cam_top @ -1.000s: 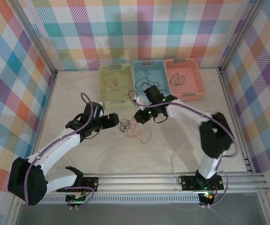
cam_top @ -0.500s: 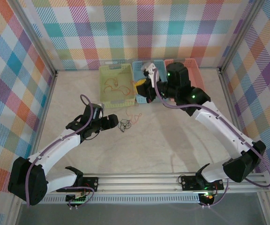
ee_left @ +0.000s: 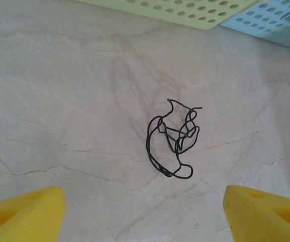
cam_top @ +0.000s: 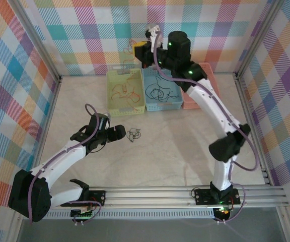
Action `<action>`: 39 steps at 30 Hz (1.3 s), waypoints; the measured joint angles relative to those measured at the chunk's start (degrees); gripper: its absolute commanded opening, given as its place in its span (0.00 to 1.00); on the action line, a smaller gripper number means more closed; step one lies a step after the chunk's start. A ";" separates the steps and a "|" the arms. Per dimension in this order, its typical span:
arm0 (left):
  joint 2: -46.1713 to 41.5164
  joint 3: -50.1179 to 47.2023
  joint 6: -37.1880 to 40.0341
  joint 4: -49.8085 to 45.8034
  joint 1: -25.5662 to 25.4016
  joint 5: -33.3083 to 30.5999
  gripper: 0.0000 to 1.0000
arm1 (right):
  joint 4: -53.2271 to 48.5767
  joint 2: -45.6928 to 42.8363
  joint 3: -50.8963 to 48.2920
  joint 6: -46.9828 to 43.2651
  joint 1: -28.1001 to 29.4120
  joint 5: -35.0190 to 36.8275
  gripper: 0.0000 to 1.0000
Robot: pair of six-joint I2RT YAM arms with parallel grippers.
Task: Untangle the cables
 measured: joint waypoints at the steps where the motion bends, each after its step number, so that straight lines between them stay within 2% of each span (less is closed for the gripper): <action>1: -0.11 -0.22 -0.07 0.02 0.00 0.00 0.82 | -0.07 3.13 3.28 0.87 -0.24 0.11 0.00; 5: -0.28 -0.33 -0.28 0.02 0.02 0.26 0.82 | -0.90 15.74 16.68 4.04 -0.92 0.17 0.00; 8: -0.28 -0.33 -0.35 0.02 0.22 0.81 0.83 | -0.92 22.71 21.07 6.14 -1.09 -0.31 0.00; 9: -0.22 -0.31 -0.35 0.04 0.22 1.01 0.83 | -0.96 24.48 21.16 6.82 -1.20 -0.44 0.05; 10: -0.04 -0.31 -0.37 0.07 0.22 1.16 0.84 | -1.20 26.05 21.14 7.21 -1.27 -0.70 0.16; 11: 0.22 -0.28 -0.50 0.04 0.22 1.49 0.84 | -1.55 27.30 21.11 7.56 -1.36 -0.92 0.34; 12: 0.72 -0.17 -0.55 0.02 0.22 1.68 0.84 | -2.25 28.74 21.03 7.96 -1.38 -1.18 0.48; 13: 1.42 0.02 -0.66 0.04 0.22 2.03 0.84 | -3.15 29.97 20.98 8.02 -1.40 -1.31 0.56; 15: 3.19 0.81 -0.76 -0.24 0.22 2.84 0.84 | -5.60 31.30 20.52 7.34 -1.40 -1.18 0.62; 17: 5.92 2.60 -0.90 -0.74 0.20 3.50 0.83 | -8.37 31.08 18.84 6.32 -1.40 -0.37 0.63; 20: 10.86 6.88 -0.92 -2.12 -0.09 5.01 0.82 | -8.61 25.33 8.50 4.26 -1.40 1.88 0.64; 25: 20.98 16.81 -0.31 -5.90 -3.04 4.46 0.78 | -1.44 3.04 -22.05 2.25 -1.40 4.07 0.64; 30: 31.58 23.52 0.70 -9.29 -5.38 3.82 0.65 | 9.68 -18.01 -41.40 2.16 -1.40 4.81 0.64; 35: 37.42 25.42 0.70 -11.87 -6.64 3.39 0.41 | 17.42 -30.67 -54.69 2.16 -1.40 5.55 0.65; 37: 37.57 25.42 0.87 -12.87 -7.15 3.17 0.19 | 18.40 -32.96 -59.23 2.16 -1.40 6.36 0.65; 39: 37.57 25.59 0.70 -13.29 -7.43 2.93 0.03 | 18.34 -34.12 -62.66 2.14 -1.40 7.10 0.65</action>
